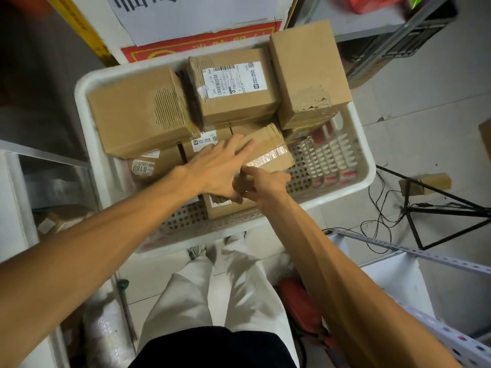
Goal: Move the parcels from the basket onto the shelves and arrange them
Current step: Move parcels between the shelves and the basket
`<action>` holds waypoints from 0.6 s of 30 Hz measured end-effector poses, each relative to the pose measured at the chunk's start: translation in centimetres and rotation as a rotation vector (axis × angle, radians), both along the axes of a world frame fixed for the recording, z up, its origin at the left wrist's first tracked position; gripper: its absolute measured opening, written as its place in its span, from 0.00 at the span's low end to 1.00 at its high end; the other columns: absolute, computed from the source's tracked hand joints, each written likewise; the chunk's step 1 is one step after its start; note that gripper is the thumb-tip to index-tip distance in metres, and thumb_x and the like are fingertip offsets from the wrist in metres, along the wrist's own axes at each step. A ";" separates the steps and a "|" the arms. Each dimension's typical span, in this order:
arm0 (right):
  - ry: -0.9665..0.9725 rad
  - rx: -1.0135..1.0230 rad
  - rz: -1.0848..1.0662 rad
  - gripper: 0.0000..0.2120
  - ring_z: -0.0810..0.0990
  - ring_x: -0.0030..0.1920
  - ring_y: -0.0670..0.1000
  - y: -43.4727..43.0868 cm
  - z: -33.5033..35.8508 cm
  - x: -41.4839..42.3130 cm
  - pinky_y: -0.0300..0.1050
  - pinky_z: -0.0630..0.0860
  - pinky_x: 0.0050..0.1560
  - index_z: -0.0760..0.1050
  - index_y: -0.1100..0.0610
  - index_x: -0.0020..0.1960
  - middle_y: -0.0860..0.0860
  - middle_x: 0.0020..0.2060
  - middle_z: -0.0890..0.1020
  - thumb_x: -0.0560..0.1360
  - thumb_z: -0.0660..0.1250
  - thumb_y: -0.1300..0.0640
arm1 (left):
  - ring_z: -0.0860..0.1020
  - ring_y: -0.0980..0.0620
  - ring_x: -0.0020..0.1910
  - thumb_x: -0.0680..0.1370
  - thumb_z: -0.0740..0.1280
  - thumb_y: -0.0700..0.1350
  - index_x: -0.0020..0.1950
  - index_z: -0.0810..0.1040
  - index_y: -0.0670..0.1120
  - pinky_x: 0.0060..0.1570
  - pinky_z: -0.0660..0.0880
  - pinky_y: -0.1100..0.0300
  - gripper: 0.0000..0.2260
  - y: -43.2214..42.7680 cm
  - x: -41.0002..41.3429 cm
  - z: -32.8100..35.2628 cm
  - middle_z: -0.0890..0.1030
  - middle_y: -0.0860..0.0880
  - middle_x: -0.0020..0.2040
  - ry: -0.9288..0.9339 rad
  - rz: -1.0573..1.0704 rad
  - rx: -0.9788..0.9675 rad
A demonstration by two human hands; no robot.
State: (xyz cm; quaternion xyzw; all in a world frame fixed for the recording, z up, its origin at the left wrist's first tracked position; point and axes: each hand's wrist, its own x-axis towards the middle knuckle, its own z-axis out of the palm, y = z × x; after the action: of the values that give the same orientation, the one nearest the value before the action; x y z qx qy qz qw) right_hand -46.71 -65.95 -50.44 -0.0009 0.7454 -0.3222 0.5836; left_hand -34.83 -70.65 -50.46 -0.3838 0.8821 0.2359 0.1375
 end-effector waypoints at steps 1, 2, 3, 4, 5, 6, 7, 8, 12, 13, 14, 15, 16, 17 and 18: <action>-0.002 -0.003 0.008 0.22 0.81 0.40 0.56 0.0 0.1 0.2 0.54 0.82 0.36 0.59 0.62 0.51 0.60 0.41 0.78 0.72 0.73 0.65 | 0.62 0.41 0.69 0.60 0.76 0.65 0.78 0.42 0.49 0.66 0.66 0.44 0.59 0.1 -0.2 0.0 0.52 0.45 0.74 -0.030 -0.001 -0.040; -0.004 -0.004 0.009 0.23 0.82 0.41 0.58 -0.1 0.1 0.4 0.55 0.82 0.37 0.59 0.62 0.54 0.62 0.43 0.79 0.72 0.73 0.65 | 0.61 0.40 0.70 0.61 0.76 0.62 0.78 0.42 0.49 0.66 0.64 0.43 0.58 0.3 -0.5 -0.1 0.52 0.43 0.75 -0.056 0.009 -0.066; -0.005 -0.007 -0.001 0.26 0.83 0.45 0.61 -0.1 0.1 0.5 0.56 0.83 0.39 0.58 0.63 0.57 0.65 0.46 0.79 0.72 0.73 0.66 | 0.60 0.40 0.70 0.62 0.77 0.60 0.78 0.41 0.49 0.66 0.64 0.43 0.58 0.5 -0.6 -0.1 0.51 0.43 0.76 -0.076 0.026 -0.073; -0.005 -0.014 -0.011 0.28 0.83 0.48 0.63 -0.2 0.1 0.5 0.56 0.83 0.41 0.57 0.63 0.60 0.67 0.48 0.80 0.71 0.73 0.66 | 0.59 0.39 0.70 0.62 0.77 0.57 0.78 0.40 0.49 0.66 0.64 0.43 0.58 0.6 -0.7 -0.1 0.50 0.42 0.76 -0.090 0.043 -0.067; 0.003 -0.021 -0.005 0.27 0.83 0.50 0.63 -0.3 0.2 0.4 0.55 0.83 0.41 0.58 0.63 0.60 0.66 0.49 0.80 0.71 0.73 0.66 | 0.59 0.39 0.70 0.63 0.77 0.56 0.78 0.39 0.49 0.66 0.64 0.42 0.58 0.6 -0.6 0.0 0.49 0.41 0.76 -0.095 0.056 -0.060; 0.017 -0.027 0.024 0.26 0.83 0.50 0.62 -0.3 0.2 0.2 0.52 0.84 0.42 0.61 0.65 0.60 0.64 0.49 0.80 0.71 0.74 0.65 | 0.59 0.39 0.70 0.63 0.77 0.55 0.78 0.38 0.49 0.66 0.64 0.42 0.58 0.5 -0.3 0.0 0.50 0.41 0.76 -0.092 0.058 -0.058; 0.042 -0.035 0.078 0.25 0.83 0.49 0.59 -0.1 0.4 -0.1 0.50 0.83 0.44 0.65 0.67 0.61 0.61 0.48 0.81 0.71 0.74 0.63 | 0.59 0.39 0.70 0.63 0.76 0.54 0.78 0.38 0.49 0.65 0.65 0.42 0.57 0.3 0.0 0.0 0.50 0.41 0.75 -0.082 0.054 -0.058; 0.089 -0.054 0.149 0.25 0.82 0.50 0.57 0.0 0.5 -0.5 0.50 0.82 0.48 0.68 0.68 0.62 0.58 0.48 0.80 0.71 0.75 0.61 | 0.59 0.39 0.70 0.63 0.76 0.54 0.78 0.38 0.49 0.65 0.66 0.42 0.57 0.2 0.4 0.1 0.51 0.41 0.75 -0.067 0.054 -0.055; 0.636 -0.147 0.762 0.54 0.64 0.71 0.60 0.5 0.8 -2.3 0.52 0.64 0.70 0.46 0.56 0.78 0.60 0.74 0.59 0.66 0.79 0.48 | 0.61 0.44 0.66 0.64 0.74 0.55 0.78 0.40 0.49 0.64 0.68 0.45 0.54 0.5 1.6 0.0 0.54 0.43 0.73 -0.037 0.029 -0.067; 0.797 -0.176 0.970 0.59 0.56 0.76 0.61 0.3 1.0 -2.6 0.55 0.57 0.74 0.40 0.52 0.79 0.59 0.78 0.50 0.65 0.79 0.44 | 0.62 0.45 0.65 0.65 0.73 0.55 0.78 0.41 0.49 0.63 0.69 0.47 0.53 0.6 1.9 -0.1 0.55 0.43 0.72 -0.042 -0.003 -0.084; 0.916 -0.228 1.168 0.59 0.49 0.78 0.61 -0.1 1.2 -2.9 0.57 0.51 0.76 0.38 0.49 0.79 0.56 0.79 0.44 0.65 0.77 0.40 | 0.62 0.45 0.64 0.64 0.73 0.56 0.78 0.43 0.49 0.61 0.69 0.47 0.52 0.8 2.1 -0.2 0.55 0.44 0.71 -0.047 -0.029 -0.096; 0.959 -0.287 1.349 0.58 0.44 0.78 0.61 -0.6 1.2 -3.2 0.58 0.46 0.77 0.38 0.46 0.79 0.54 0.79 0.42 0.66 0.76 0.39 | 0.62 0.45 0.64 0.64 0.72 0.56 0.78 0.47 0.48 0.60 0.69 0.47 0.50 0.9 2.3 -0.3 0.56 0.44 0.71 -0.044 -0.043 -0.100; 0.942 -0.333 1.510 0.56 0.41 0.78 0.60 -1.1 1.1 -3.4 0.59 0.44 0.77 0.39 0.45 0.79 0.52 0.79 0.41 0.66 0.75 0.38 | 0.64 0.45 0.63 0.63 0.72 0.55 0.77 0.51 0.48 0.60 0.70 0.47 0.48 1.1 2.5 -0.3 0.58 0.43 0.70 -0.037 -0.048 -0.096; 0.918 -0.361 1.647 0.56 0.40 0.78 0.60 -1.5 1.0 -3.4 0.60 0.43 0.77 0.39 0.45 0.79 0.51 0.79 0.42 0.66 0.75 0.38 | 0.65 0.44 0.62 0.63 0.72 0.55 0.75 0.56 0.47 0.59 0.70 0.48 0.45 1.3 2.6 -0.4 0.60 0.43 0.68 -0.026 -0.047 -0.089; 0.913 -0.369 1.749 0.57 0.40 0.78 0.60 -1.7 0.8 -3.3 0.61 0.43 0.77 0.39 0.46 0.79 0.51 0.80 0.42 0.66 0.76 0.39 | 0.67 0.44 0.61 0.62 0.72 0.55 0.73 0.59 0.47 0.59 0.70 0.48 0.42 1.4 2.7 -0.5 0.62 0.42 0.67 -0.015 -0.045 -0.082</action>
State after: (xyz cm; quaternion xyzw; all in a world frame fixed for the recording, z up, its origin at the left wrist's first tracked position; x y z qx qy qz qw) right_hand -49.96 -67.62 -49.63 -0.7623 0.5738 0.1403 0.2643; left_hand -32.15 -69.23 -50.95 -0.3711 0.8983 0.1935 0.1335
